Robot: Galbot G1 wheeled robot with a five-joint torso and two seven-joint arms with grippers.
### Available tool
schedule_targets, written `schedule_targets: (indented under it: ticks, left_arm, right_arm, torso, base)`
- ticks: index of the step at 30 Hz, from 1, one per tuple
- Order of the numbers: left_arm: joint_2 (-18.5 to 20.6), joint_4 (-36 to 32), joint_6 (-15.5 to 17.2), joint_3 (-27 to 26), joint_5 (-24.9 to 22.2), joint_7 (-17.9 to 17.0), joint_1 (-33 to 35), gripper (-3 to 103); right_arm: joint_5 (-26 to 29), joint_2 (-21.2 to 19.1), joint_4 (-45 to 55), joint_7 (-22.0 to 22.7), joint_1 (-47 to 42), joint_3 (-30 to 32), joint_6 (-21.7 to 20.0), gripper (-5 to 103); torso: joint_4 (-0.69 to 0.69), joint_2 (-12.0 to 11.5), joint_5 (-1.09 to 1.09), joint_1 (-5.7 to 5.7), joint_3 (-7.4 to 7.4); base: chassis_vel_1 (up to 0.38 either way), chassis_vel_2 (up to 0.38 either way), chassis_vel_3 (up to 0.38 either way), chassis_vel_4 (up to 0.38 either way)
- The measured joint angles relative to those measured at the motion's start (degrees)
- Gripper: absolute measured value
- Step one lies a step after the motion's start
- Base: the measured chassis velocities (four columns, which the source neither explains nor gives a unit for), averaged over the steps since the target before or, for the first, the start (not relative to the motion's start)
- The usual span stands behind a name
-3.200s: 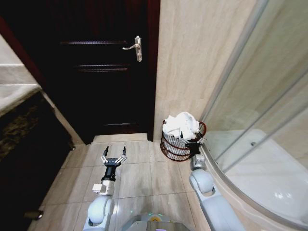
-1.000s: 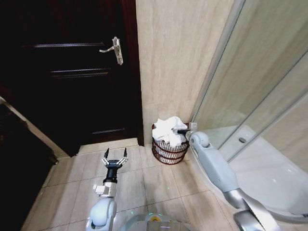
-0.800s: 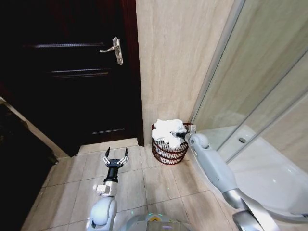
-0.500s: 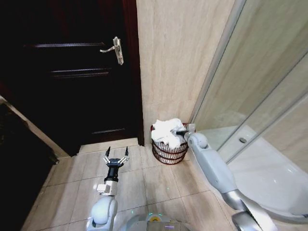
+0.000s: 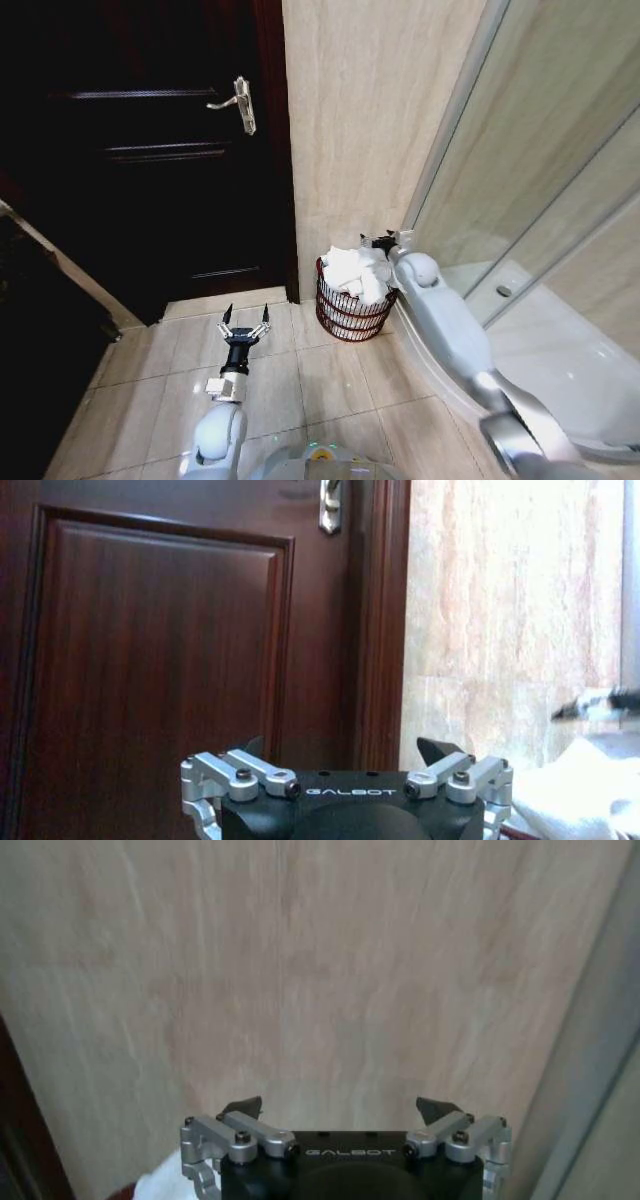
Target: Discard the used towel into the hamper.
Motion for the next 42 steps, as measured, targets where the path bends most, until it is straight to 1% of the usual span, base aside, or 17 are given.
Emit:
schedule_targets:
  ticks: [1,2,4,5,7,10,11,14,20,24,26,27,30,35,38,39,42]
  left_arm:
    - [0.1,-0.3,0.2,-0.1,-0.1,0.0,-0.1,100]
    - [0.1,-0.3,0.2,-0.1,-0.1,0.0,-0.1,100]
    - [0.1,-0.5,0.3,-0.2,-0.2,0.0,-0.4,100]
    - [0.1,-0.6,0.4,-0.2,-0.2,0.0,-0.5,100]
    - [0.1,-0.6,0.4,-0.2,-0.3,0.0,-0.6,100]
    - [0.0,-0.2,0.4,0.0,-0.3,0.0,-1.1,100]
    - [0.0,-0.2,0.4,0.0,-0.3,0.0,-1.1,100]
    - [0.0,0.3,0.4,0.1,-0.4,0.0,-1.4,100]
    - [-0.2,0.5,0.2,-0.1,-0.5,0.0,-1.4,100]
    - [-0.3,0.3,-0.6,-0.6,-0.5,-0.5,-0.6,100]
    - [-0.3,-0.1,-0.6,-0.6,-0.5,-0.6,-0.3,100]
    - [-0.3,-1.0,-0.6,-0.7,-0.4,-0.7,0.2,100]
    - [-0.3,-2.0,-0.6,-0.8,-0.4,-0.8,0.5,100]
    - [-0.3,-3.1,-0.3,-0.8,-0.5,-1.1,0.7,100]
    - [-0.3,-3.8,-0.3,-0.8,-0.5,-1.1,1.1,100]
    - [-0.3,-3.8,-0.3,-0.8,-0.5,-1.1,1.1,100]
    - [-0.3,-4.9,-0.3,-0.7,-0.6,-1.3,1.6,100]
  right_arm:
    - [-0.4,1.4,-3.0,-0.4,0.3,-0.2,-0.5,100]
    - [-0.4,1.4,-3.0,-0.4,0.3,-0.2,-0.5,100]
    - [-0.1,2.0,-4.3,-0.8,-1.1,-0.4,-3.7,100]
    - [0.4,1.9,-4.1,-0.8,-2.1,-0.4,-5.4,100]
    - [0.9,1.7,-3.9,-0.8,-2.6,-0.4,-6.4,100]
    - [3.5,0.9,-2.9,-0.7,-5.2,0.3,-11.4,100]
    - [3.5,0.9,-2.9,-0.7,-5.2,0.3,-11.4,100]
    - [5.4,0.2,-3.0,-1.1,-6.5,0.7,-14.1,100]
    - [5.0,1.7,-8.8,-2.6,-4.3,1.1,-14.5,100]
    - [2.2,4.5,-16.2,-5.9,-0.2,1.3,-14.5,100]
    - [1.7,4.8,-17.2,-6.7,0.4,1.2,-14.5,100]
    - [0.2,5.5,-19.3,-8.5,1.6,1.0,-14.5,100]
    - [-1.4,6.5,-21.3,-9.4,2.0,1.0,-14.5,100]
    - [-2.3,7.4,-21.2,-8.3,0.4,0.8,-14.5,100]
    - [-1.2,7.3,-15.9,-5.1,-1.2,1.1,-13.6,100]
    - [-1.2,7.3,-15.9,-5.1,-1.2,1.1,-13.6,100]
    - [-0.1,5.6,-7.7,-1.1,-1.7,1.2,-10.9,100]
  torso:
    - [0.0,0.0,-0.01,0.0,0.0]
    - [0.0,0.0,-0.01,0.0,0.0]
    - [0.01,0.0,-0.02,0.0,-0.01]
    - [-0.01,0.0,0.0,0.0,-0.01]
    - [-0.01,0.0,0.0,0.0,0.0]
    - [-0.02,0.0,-0.02,-0.01,-0.02]
    - [-0.02,0.0,-0.02,-0.01,-0.02]
    - [-0.02,0.0,-0.02,-0.01,-0.02]
    - [-0.02,0.0,-0.01,-0.01,-0.02]
    - [-0.02,0.0,-0.01,0.0,0.0]
    - [-0.02,0.0,-0.02,0.0,0.0]
    - [-0.03,0.0,-0.02,-0.01,-0.01]
    - [-0.03,0.0,-0.02,-0.01,-0.01]
    - [-0.01,0.0,0.0,-0.01,-0.01]
    - [-0.01,0.0,0.0,0.0,0.0]
    - [-0.01,0.0,0.0,0.0,0.0]
    - [0.0,0.0,0.02,0.0,0.0]
  base:
    - [0.0,0.0,0.0,0.0]
    - [0.0,0.0,0.0,0.0]
    - [0.0,0.0,0.0,0.0]
    - [0.0,0.0,0.0,0.0]
    - [0.0,0.0,0.0,0.0]
    - [0.0,0.0,0.0,0.0]
    - [0.0,0.0,0.0,0.0]
    - [0.0,0.0,0.0,0.0]
    - [0.0,0.0,0.0,0.0]
    - [0.0,0.0,0.0,0.0]
    - [0.0,0.0,0.0,0.0]
    - [0.0,0.0,0.0,0.0]
    - [0.0,0.0,0.0,0.0]
    - [0.0,0.0,0.0,0.0]
    - [0.0,0.0,0.0,0.0]
    - [0.0,0.0,0.0,0.0]
    - [0.0,0.0,0.0,0.0]
